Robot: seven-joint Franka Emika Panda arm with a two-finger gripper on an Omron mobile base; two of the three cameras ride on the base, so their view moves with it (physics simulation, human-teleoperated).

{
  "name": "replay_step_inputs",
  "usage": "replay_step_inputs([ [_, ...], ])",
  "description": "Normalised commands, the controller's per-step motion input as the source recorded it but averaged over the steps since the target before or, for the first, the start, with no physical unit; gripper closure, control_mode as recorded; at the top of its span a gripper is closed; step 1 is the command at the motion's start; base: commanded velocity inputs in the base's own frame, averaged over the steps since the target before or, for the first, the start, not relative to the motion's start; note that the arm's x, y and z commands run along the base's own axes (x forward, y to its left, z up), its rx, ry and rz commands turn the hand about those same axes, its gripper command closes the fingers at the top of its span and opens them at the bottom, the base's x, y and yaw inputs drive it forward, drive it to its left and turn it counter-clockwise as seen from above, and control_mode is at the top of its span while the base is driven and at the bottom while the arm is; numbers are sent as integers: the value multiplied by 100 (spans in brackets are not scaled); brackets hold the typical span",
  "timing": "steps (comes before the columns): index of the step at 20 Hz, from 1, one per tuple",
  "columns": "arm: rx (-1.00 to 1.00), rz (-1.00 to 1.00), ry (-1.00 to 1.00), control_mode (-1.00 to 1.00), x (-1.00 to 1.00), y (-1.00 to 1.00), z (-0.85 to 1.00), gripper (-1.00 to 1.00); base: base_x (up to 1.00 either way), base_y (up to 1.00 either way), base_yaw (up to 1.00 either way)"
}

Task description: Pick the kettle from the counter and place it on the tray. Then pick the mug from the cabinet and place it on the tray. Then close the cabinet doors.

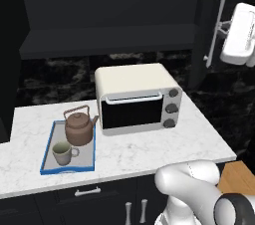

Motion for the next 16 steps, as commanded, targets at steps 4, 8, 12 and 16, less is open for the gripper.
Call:
replay_step_inputs([
  [4, -20, -12, 59, -100, 43, 26, 0, 100, 0, 0, 0],
  [8, -15, -15, 45, -100, 38, 39, -7, 100, 0, 0, 0],
  [12, -10, -18, 28, -100, 42, 52, -35, 100, 0, 0, 0],
  [16, -5, -16, 20, -100, 53, 47, -48, 100, 0, 0, 0],
])
